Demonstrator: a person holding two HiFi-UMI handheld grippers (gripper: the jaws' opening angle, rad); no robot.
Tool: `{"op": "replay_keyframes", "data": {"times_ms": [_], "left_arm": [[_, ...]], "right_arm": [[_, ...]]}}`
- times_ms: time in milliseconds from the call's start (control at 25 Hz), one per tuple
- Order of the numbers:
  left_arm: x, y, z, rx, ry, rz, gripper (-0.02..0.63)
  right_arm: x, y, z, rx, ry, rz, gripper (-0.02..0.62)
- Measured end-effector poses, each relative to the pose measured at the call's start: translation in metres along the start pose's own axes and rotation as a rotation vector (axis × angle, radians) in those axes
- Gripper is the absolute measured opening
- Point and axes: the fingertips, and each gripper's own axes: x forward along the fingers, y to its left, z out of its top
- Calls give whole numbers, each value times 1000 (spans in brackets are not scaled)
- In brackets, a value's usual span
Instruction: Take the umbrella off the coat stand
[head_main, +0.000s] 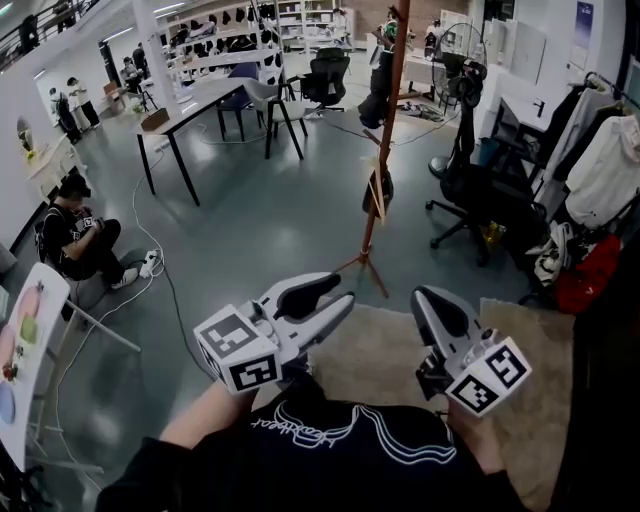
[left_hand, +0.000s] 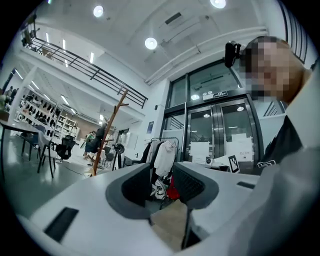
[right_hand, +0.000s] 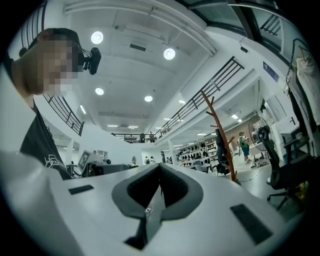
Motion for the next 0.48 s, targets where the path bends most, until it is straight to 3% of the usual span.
{"op": "replay_keyframes", "data": {"times_ms": [480], "left_arm": [[25, 71, -10, -22, -20, 27, 295]], "right_arm": [[36, -45, -22, 28, 12, -41, 3]]}}
